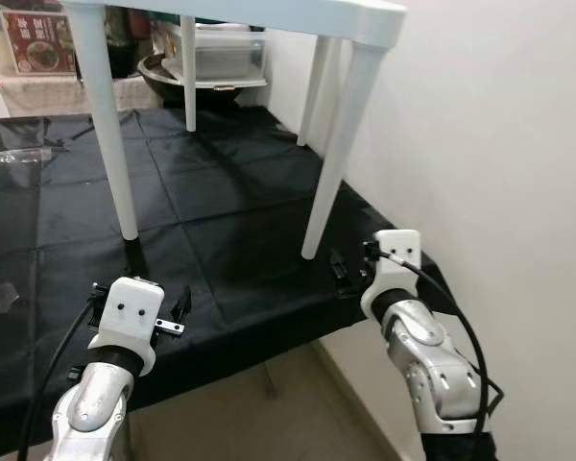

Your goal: Building children table

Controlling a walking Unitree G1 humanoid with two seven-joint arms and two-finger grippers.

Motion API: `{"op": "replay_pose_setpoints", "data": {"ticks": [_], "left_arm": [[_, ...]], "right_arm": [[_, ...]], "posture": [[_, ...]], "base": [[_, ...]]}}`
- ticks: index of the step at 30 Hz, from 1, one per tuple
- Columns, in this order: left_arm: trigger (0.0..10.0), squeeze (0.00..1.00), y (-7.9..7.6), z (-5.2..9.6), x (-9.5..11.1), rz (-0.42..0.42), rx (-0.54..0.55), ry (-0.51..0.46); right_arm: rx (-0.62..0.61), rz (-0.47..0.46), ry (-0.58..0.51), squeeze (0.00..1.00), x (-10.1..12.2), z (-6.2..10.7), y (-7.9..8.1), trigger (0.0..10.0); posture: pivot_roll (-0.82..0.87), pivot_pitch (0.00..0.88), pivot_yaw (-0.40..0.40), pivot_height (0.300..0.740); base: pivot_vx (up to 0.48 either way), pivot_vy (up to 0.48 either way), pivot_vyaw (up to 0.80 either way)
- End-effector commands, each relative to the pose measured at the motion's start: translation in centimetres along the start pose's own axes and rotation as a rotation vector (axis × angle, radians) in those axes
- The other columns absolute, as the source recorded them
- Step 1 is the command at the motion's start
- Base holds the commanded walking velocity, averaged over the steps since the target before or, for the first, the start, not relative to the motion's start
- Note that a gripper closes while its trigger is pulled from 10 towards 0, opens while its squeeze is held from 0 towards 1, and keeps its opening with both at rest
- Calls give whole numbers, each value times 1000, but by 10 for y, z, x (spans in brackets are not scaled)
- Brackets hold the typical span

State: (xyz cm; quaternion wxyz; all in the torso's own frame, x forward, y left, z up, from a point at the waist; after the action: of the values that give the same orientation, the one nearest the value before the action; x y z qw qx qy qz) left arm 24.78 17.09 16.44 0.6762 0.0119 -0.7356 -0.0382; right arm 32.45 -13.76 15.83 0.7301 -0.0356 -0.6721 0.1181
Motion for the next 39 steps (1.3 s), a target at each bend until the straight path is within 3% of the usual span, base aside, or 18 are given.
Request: {"op": "replay_pose_setpoints", "data": {"ticks": [1,24,30,39], "left_arm": [[10000,0,2,1,-3,-13,11,19],[10000,0,-2,-4,-6,-6,17,46],[10000,0,-2,-1,-20,-55,17,93],[10000,0,-5,-4,-23,-74,18,88]], "right_arm": [[13,9,9,0,-3,0,4,10000],[40,64,25,0,-5,-1,5,10000],[34,92,18,0,-5,0,4,10000],[1,139,10,0,-8,3,1,10000]], "posture": [[109,0,-115,740],[93,0,-107,740],[88,0,-103,740],[78,0,-95,740]], "base": [[0,0,800],[0,0,800],[0,0,800],[0,0,800]]}}
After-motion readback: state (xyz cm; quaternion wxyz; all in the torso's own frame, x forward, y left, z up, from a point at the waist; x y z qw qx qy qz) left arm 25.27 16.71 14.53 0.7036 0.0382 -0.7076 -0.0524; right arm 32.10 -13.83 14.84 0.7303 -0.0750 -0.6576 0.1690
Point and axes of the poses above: a point about 5 cm out from each wrist's last joint towards the gripper, its own z axis pointing back from the gripper into the wrist, its own x axis along the axis of the wrist's last joint, y = z × x, the point moved 2 cm from there along -z, pointing out of the wrist towards the gripper, and after that the axes turned 11 degrees about z, right-handed, at the moved point
